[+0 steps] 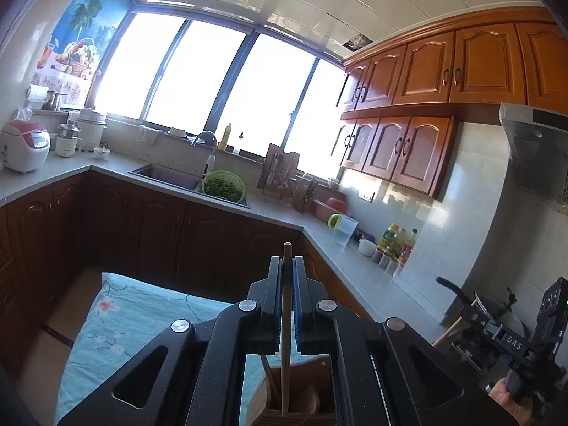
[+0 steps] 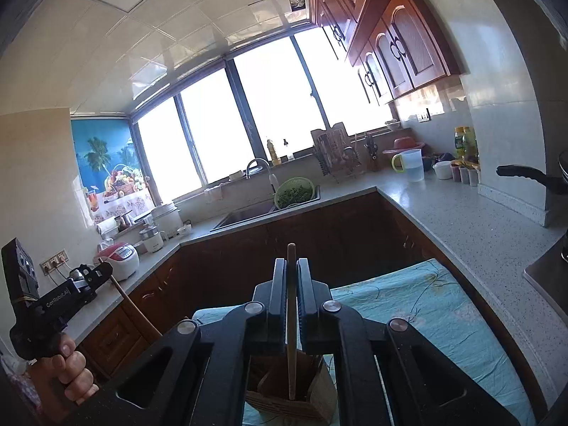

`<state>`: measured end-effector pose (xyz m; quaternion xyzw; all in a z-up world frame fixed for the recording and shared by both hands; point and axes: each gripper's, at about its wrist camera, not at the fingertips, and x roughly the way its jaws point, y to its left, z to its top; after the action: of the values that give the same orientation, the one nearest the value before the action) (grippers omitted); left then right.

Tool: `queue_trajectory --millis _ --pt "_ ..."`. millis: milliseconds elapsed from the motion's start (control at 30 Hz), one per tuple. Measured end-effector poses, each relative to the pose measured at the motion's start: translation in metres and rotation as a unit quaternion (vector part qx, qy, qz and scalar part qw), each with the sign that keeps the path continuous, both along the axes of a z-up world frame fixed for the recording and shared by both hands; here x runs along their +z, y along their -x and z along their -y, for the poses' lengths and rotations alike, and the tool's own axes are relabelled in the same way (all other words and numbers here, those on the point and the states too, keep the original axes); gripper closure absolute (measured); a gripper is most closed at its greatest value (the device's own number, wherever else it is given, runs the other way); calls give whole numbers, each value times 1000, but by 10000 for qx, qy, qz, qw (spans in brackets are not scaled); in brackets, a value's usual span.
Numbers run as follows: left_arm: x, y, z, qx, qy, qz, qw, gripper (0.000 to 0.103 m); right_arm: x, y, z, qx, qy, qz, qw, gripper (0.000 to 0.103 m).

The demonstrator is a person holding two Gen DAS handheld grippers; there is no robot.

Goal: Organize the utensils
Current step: 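Lift both held wooden chopsticks and lower them into the wooden holder, then open both tools to release the wooden chopsticks in the holder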

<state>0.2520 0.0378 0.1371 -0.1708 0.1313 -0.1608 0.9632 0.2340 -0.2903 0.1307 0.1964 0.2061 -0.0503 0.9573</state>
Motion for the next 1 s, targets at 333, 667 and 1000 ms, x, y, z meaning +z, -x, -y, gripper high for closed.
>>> queue_trajectory --millis 333,667,1000 --pt "-69 -52 28 269 250 -380 9986 100 -56 -18 7 -189 -156 -281 9993 98" --pt "-104 -92 52 97 -65 -752 9971 99 -103 -32 0 -98 -385 -775 9962 98" --pt "-93 -106 52 -17 -227 -829 9963 99 -105 -35 5 -110 -433 -851 9954 97"
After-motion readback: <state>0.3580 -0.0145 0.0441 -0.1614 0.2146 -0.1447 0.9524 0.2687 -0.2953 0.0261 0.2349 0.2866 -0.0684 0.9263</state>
